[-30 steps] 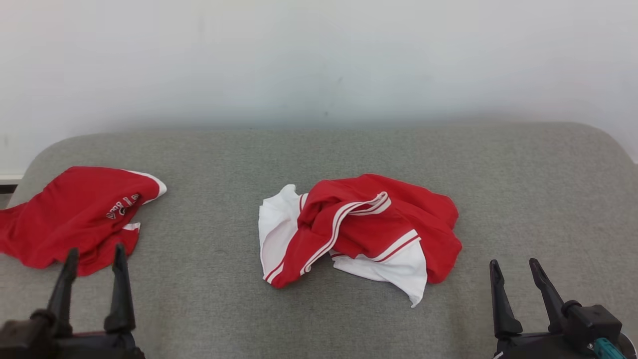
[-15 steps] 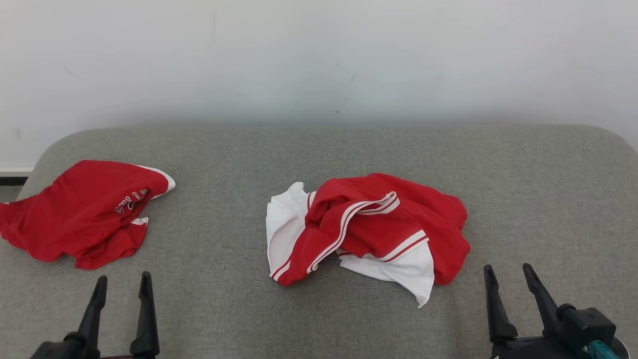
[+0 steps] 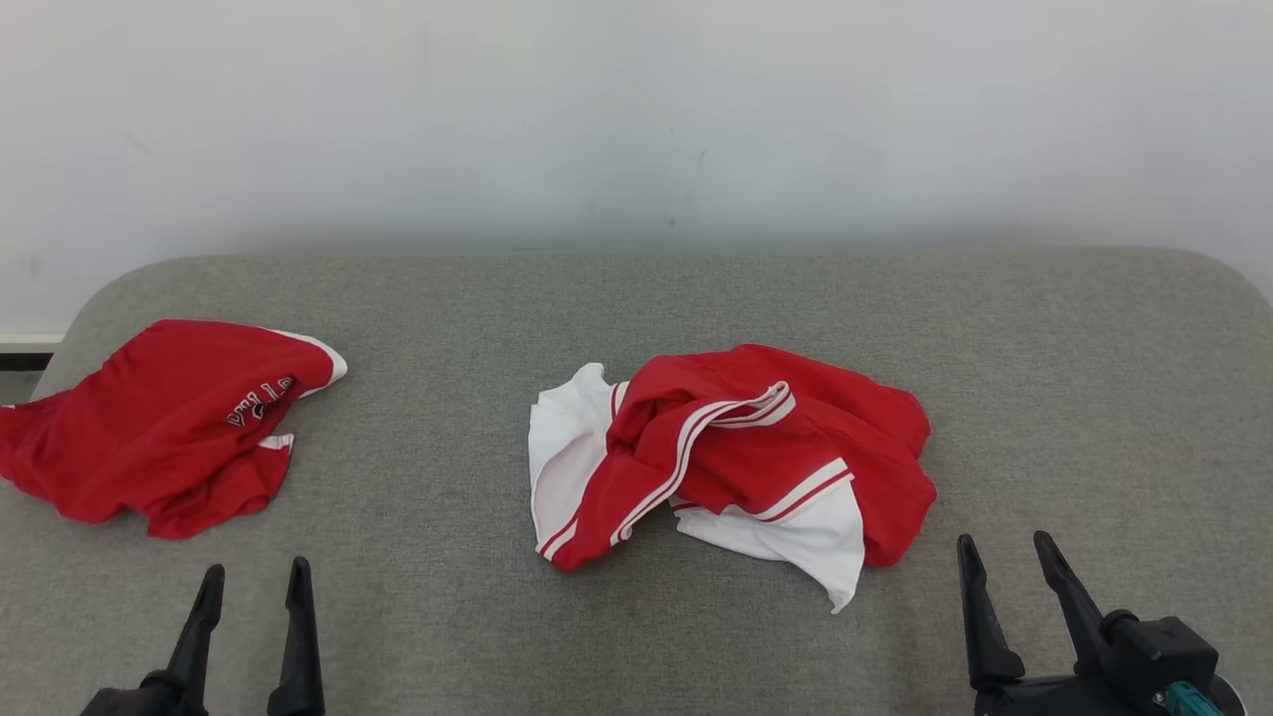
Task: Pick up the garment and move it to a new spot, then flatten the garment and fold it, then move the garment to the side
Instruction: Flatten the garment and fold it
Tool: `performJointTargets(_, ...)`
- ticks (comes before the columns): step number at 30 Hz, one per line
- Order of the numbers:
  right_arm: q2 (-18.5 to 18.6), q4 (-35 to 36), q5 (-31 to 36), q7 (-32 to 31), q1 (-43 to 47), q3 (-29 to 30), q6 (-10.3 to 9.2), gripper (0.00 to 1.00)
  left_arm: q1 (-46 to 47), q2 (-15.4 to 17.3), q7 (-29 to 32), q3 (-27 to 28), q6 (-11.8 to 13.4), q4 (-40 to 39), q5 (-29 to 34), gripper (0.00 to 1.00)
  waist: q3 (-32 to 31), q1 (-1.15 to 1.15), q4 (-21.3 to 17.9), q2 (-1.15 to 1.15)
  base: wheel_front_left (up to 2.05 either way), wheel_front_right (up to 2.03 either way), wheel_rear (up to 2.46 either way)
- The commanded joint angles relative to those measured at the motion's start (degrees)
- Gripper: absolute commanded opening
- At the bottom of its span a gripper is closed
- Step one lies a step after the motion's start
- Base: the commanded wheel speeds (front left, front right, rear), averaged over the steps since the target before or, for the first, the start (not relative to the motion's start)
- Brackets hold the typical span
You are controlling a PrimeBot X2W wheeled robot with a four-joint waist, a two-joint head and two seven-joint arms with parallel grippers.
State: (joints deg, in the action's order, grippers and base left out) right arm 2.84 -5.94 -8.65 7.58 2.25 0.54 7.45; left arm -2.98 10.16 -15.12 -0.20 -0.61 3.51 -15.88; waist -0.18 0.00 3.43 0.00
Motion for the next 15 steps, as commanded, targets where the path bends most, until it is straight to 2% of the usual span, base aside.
performJointTargets(1, 0.1, -0.1, -0.5, 0.1, -0.1, -0.1, 0.07, 1.00, 0.4, -0.5, 0.0, 0.5, -0.5, 0.2, 0.9, 1.00, 0.0, 0.00, -0.1, 0.00, 0.00, 0.00, 0.00)
performJointTargets(8, 0.1, -0.1, -0.5, 0.3, -0.8, -0.4, 0.07, 1.00, 3.5, -1.7, 0.0, 0.0, -3.0, 0.9, 2.1, 1.00, 1.0, 0.00, -1.0, 0.00, 0.00, 0.00, 0.00)
performJointTargets(15, 0.1, -0.6, -0.7, 1.1, -2.5, -1.4, 0.07, 1.00, 13.7, -2.4, 0.0, -4.9, -5.7, 3.0, 3.3, 1.00, 3.6, 0.00, -4.7, 0.00, 0.00, 0.00, 0.00)
